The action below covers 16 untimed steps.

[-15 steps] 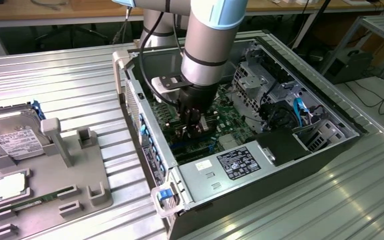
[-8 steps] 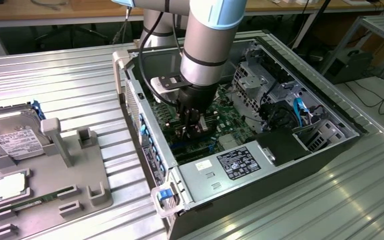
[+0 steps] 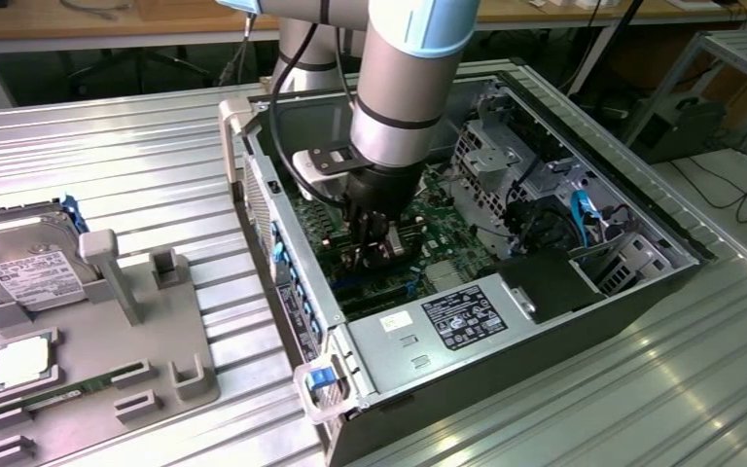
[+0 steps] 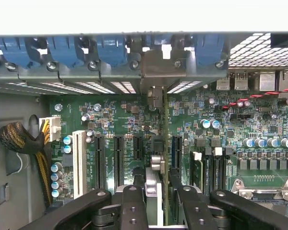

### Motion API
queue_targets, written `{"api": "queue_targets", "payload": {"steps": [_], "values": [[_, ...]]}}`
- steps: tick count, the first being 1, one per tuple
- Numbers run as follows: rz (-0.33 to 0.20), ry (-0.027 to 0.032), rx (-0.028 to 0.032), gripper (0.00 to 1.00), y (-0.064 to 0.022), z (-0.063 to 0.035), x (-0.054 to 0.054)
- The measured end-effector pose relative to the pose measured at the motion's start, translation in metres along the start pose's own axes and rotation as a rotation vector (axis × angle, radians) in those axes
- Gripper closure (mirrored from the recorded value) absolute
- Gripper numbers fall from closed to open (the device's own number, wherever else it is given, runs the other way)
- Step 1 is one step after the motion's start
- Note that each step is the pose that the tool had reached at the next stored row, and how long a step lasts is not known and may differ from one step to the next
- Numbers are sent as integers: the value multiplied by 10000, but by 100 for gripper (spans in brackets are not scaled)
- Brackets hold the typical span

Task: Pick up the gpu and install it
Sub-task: 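Insert the gpu into the slot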

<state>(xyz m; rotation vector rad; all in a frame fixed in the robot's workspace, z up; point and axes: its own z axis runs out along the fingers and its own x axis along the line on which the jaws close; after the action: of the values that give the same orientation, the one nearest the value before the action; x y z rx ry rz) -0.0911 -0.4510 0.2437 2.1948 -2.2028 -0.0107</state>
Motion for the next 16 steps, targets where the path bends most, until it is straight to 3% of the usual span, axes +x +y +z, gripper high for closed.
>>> {"api": "queue_targets", "payload": {"steps": [8,16], "values": [[-1,-7,4,70,11,96,-6],[-1,-2,2,70,12,102,-6]]}}
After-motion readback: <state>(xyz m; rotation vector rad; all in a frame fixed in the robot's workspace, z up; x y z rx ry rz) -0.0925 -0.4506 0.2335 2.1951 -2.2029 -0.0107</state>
